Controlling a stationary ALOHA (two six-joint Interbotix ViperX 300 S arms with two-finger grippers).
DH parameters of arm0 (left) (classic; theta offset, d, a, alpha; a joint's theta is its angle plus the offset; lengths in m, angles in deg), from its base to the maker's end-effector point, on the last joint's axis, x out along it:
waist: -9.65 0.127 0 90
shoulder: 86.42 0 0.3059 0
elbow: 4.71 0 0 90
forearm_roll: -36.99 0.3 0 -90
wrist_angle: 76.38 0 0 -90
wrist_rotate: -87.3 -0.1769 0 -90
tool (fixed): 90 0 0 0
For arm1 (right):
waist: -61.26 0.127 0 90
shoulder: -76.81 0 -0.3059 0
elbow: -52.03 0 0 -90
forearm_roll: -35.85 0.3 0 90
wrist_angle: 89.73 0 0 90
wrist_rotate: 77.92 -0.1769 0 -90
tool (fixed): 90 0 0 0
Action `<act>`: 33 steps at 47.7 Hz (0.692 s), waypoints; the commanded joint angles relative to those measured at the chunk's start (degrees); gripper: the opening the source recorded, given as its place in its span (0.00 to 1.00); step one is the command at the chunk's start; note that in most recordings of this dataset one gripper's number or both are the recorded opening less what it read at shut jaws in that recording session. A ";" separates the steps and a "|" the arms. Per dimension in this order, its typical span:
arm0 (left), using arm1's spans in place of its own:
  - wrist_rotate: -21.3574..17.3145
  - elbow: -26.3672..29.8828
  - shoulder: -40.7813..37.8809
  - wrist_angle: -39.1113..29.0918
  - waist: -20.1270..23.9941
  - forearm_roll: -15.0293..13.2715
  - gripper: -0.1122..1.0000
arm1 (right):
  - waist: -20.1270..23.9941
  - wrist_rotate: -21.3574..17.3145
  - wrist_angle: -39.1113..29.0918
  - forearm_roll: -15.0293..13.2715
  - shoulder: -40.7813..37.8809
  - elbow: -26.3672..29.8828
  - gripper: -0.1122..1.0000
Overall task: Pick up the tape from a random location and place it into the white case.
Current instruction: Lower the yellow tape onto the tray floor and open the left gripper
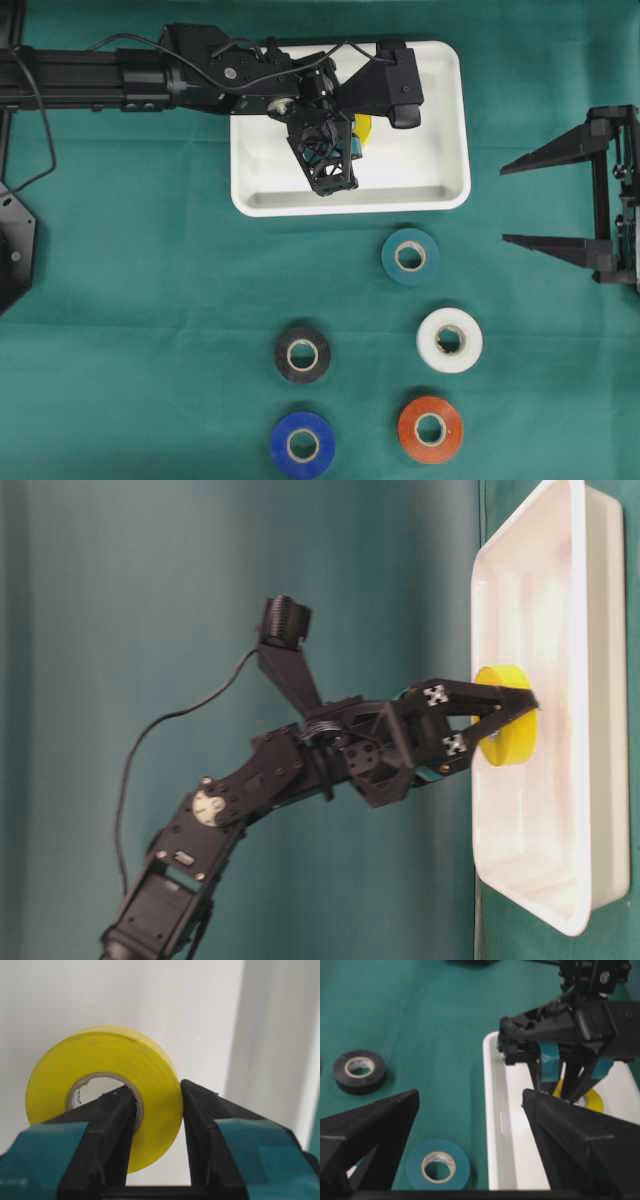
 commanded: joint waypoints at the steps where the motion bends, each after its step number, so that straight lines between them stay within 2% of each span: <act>1: 0.00 0.70 0.09 1.41 0.97 0.00 0.30 | -0.09 0.09 0.44 -0.09 -0.35 1.05 0.93; 25: 0.18 0.62 -2.02 2.81 1.58 -0.26 0.32 | -0.26 0.26 0.44 -0.09 -0.79 1.05 0.93; 28: 0.18 0.62 -2.02 2.72 1.58 -0.26 0.43 | -0.26 0.26 0.44 -0.09 -0.97 1.05 0.93; 33: 0.18 0.44 -1.85 2.72 1.67 -0.26 0.71 | -0.26 0.18 0.44 -0.09 -1.05 1.05 0.93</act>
